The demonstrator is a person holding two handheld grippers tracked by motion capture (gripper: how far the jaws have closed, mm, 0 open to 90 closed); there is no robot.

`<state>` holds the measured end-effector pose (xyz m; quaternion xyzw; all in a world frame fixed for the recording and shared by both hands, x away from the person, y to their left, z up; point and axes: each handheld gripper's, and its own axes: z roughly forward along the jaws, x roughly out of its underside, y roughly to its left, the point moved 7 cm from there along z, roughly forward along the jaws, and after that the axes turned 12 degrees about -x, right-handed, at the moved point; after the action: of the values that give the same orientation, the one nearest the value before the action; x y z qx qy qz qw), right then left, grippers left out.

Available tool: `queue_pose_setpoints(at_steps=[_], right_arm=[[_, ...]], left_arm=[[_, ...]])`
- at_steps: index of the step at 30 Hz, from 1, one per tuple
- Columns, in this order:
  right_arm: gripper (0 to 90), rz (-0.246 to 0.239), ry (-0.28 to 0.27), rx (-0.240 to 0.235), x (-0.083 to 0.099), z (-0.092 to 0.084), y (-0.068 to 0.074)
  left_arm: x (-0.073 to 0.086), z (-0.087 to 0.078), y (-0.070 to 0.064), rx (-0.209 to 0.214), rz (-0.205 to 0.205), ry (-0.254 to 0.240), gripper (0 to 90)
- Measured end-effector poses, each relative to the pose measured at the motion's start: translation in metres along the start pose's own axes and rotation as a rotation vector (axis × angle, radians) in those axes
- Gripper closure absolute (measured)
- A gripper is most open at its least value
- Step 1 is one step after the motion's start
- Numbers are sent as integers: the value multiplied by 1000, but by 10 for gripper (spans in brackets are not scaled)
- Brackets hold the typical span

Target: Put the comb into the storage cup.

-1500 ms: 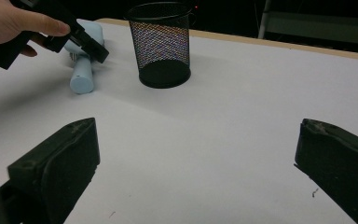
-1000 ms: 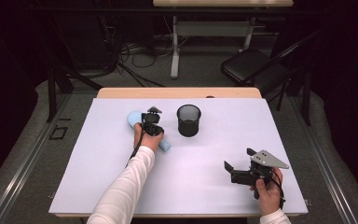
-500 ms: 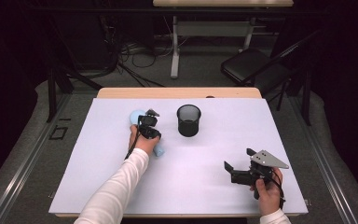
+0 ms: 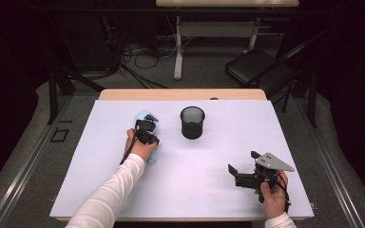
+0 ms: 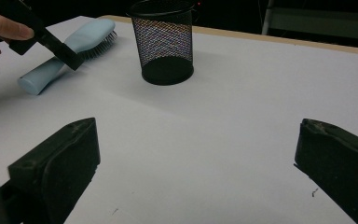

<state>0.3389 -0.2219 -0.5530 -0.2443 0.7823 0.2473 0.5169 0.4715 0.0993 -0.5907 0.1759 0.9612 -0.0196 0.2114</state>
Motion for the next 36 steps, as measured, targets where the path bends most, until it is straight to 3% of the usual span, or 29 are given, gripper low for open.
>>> queue_pose_setpoints(at_steps=[12, 27, 36], right_arm=[[0, 4, 1, -2, 1, 1, 0], [0, 13, 4, -2, 1, 1, -1], [0, 16, 5, -2, 2, 1, -1]], left_arm=[[10, -9, 19, -10, -11, 4, 900], [19, -13, 36, -47, 10, 18, 900], [23, -14, 51, -65, -15, 21, 900]])
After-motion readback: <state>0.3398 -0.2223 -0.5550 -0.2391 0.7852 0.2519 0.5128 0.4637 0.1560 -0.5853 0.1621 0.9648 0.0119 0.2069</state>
